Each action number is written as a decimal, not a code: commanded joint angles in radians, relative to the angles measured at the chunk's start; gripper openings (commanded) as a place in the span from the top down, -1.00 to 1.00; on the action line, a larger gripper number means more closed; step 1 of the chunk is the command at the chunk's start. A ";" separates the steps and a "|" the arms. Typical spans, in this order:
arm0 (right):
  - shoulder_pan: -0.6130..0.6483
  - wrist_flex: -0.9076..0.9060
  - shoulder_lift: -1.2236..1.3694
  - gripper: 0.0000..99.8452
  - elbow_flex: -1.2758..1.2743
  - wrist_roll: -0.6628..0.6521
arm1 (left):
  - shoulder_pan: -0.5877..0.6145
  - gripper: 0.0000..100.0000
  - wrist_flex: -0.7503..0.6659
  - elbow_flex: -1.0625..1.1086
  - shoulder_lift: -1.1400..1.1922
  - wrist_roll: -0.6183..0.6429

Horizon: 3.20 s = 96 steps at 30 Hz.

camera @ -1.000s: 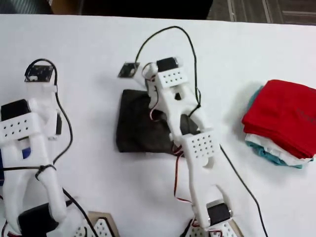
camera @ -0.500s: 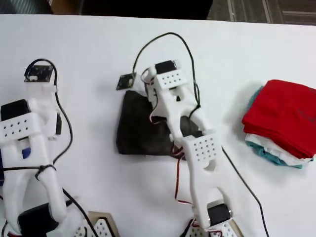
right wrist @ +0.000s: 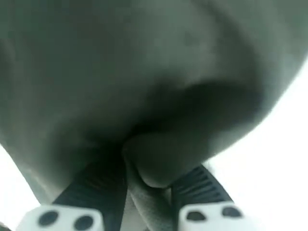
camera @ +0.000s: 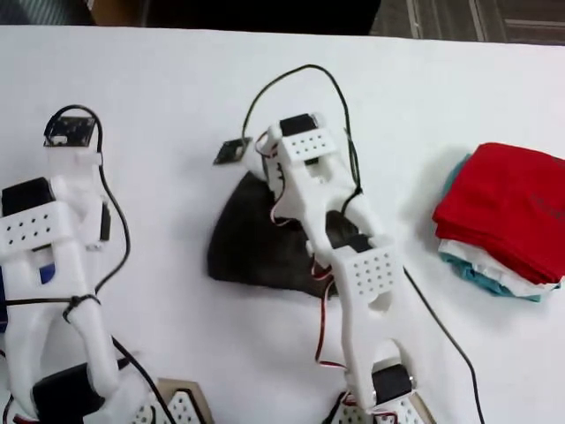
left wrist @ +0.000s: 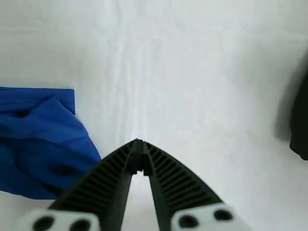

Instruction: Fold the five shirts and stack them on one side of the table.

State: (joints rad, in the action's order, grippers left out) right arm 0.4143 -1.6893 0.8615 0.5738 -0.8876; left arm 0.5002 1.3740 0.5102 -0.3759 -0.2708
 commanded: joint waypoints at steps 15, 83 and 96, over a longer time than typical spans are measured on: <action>-0.035 -0.007 -0.133 0.96 -0.083 0.388 | 0.011 0.94 -0.014 -0.008 -0.040 0.000; -0.001 -0.001 0.001 0.71 -0.133 0.175 | 0.011 0.94 -0.058 -0.010 -0.040 0.000; -0.114 -0.010 -0.122 0.96 -0.025 0.183 | 0.011 0.94 -0.058 -0.007 -0.040 0.000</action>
State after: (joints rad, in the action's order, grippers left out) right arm 0.3391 -1.6878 0.8309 0.5309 -0.7081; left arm 0.5002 1.3295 0.5117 -0.3759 -0.2708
